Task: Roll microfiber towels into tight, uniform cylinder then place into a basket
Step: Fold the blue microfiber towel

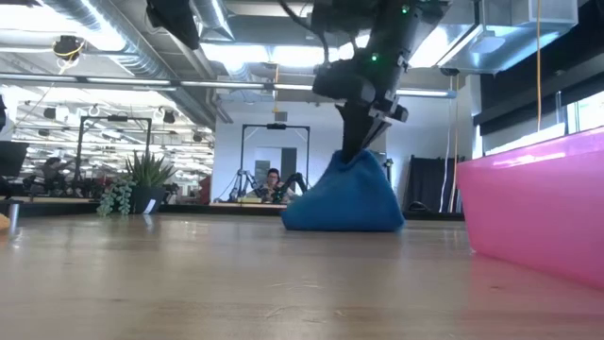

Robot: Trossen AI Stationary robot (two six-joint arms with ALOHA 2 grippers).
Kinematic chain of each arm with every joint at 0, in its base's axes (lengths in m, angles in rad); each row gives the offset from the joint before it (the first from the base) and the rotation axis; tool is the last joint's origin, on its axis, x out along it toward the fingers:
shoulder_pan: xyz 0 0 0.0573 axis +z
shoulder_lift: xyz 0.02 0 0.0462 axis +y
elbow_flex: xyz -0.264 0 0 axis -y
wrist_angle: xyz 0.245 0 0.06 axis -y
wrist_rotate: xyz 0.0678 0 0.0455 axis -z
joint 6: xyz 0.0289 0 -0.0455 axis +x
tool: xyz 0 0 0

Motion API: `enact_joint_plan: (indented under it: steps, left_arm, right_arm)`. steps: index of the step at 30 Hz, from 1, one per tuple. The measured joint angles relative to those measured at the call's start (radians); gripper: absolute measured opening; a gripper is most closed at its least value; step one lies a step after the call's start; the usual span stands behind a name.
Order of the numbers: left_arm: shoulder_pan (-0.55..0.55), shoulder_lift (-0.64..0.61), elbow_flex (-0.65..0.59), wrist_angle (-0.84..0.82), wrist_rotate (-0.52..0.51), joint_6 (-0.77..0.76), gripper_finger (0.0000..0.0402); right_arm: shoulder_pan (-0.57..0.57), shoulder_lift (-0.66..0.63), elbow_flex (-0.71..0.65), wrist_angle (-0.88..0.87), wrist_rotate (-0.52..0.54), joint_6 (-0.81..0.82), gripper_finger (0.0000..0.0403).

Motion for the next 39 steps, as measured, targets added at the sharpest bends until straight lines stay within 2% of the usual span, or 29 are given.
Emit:
enact_joint_plan:
  steps: [14,24,29,39]
  left_arm:
    - [0.000,0.000,0.000,0.002,0.000,0.000,0.0096]
    - [0.000,0.000,0.000,0.002,0.000,-0.004,0.0096]
    - [0.000,0.000,0.000,0.002,0.000,-0.004,0.0096]
    - [0.000,0.000,0.000,0.002,0.000,-0.009,0.0096]
  right_arm:
    - [-0.045,0.020,-0.007,-0.083,-0.006,0.067,0.0011]
    - [-0.079,0.025,-0.007,-0.071,-0.012,0.012,0.0017]
    - [-0.092,0.025,-0.007,-0.076,-0.012,0.010,0.0059]
    - [-0.098,0.025,-0.002,-0.091,-0.005,0.019,0.0181]
